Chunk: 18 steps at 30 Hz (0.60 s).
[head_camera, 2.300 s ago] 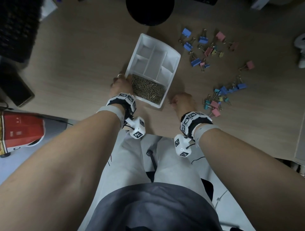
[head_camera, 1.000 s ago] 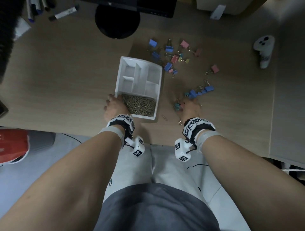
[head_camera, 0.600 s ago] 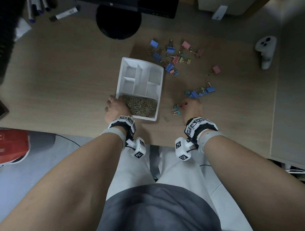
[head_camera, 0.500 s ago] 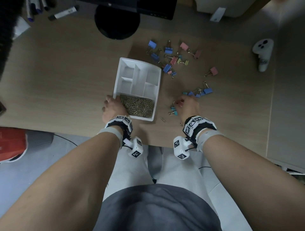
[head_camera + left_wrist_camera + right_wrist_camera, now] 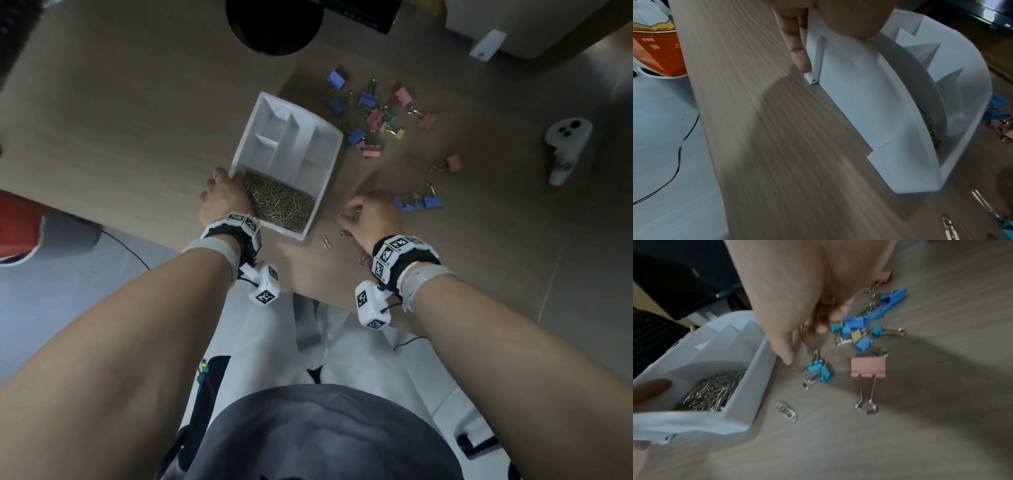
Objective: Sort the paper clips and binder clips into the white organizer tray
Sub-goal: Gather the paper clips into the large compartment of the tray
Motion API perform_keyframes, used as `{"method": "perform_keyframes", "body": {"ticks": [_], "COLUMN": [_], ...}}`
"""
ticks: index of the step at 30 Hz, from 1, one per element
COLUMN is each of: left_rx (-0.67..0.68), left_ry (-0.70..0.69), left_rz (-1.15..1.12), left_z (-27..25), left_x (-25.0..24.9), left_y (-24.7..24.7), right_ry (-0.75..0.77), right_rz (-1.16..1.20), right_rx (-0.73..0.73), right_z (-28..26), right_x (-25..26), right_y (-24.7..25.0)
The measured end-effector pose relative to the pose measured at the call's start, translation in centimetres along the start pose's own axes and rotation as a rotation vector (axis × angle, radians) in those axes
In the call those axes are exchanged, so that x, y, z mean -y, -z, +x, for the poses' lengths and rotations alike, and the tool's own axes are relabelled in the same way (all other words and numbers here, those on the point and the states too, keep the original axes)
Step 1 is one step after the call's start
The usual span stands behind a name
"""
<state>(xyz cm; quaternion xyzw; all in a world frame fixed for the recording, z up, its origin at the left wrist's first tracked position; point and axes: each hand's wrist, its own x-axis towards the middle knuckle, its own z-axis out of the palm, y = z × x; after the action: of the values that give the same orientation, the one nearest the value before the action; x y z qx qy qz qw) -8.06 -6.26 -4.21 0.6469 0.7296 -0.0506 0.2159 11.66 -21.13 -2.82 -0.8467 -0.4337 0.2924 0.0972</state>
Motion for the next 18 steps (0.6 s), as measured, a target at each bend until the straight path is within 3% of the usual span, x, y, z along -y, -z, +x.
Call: {"method": "perform_keyframes", "body": {"ticks": [5,9,13,18], "left_rx": [0.008,0.003,0.000,0.004], "left_ry": [0.011,0.027,0.021,0.026], "left_rz": [0.019,0.014,0.010,0.004], "left_z": [-0.3,-0.5,-0.6,-0.8], "left_x": [0.6,0.7,0.7,0.7], "left_y": [-0.3,-0.3,-0.5,-0.3], "right_ry": [-0.133,-0.105,-0.018,-0.081], "right_rz": [-0.130,-0.185,-0.060,-0.043], "right_rx": [0.007,0.069,0.132,0.240], "right_z": [0.8,0.9,-0.1,-1.0], "right_x": [0.4,0.4,1.3,1.8], "right_y": [-2.1,-2.8,-2.0,-3.3]}}
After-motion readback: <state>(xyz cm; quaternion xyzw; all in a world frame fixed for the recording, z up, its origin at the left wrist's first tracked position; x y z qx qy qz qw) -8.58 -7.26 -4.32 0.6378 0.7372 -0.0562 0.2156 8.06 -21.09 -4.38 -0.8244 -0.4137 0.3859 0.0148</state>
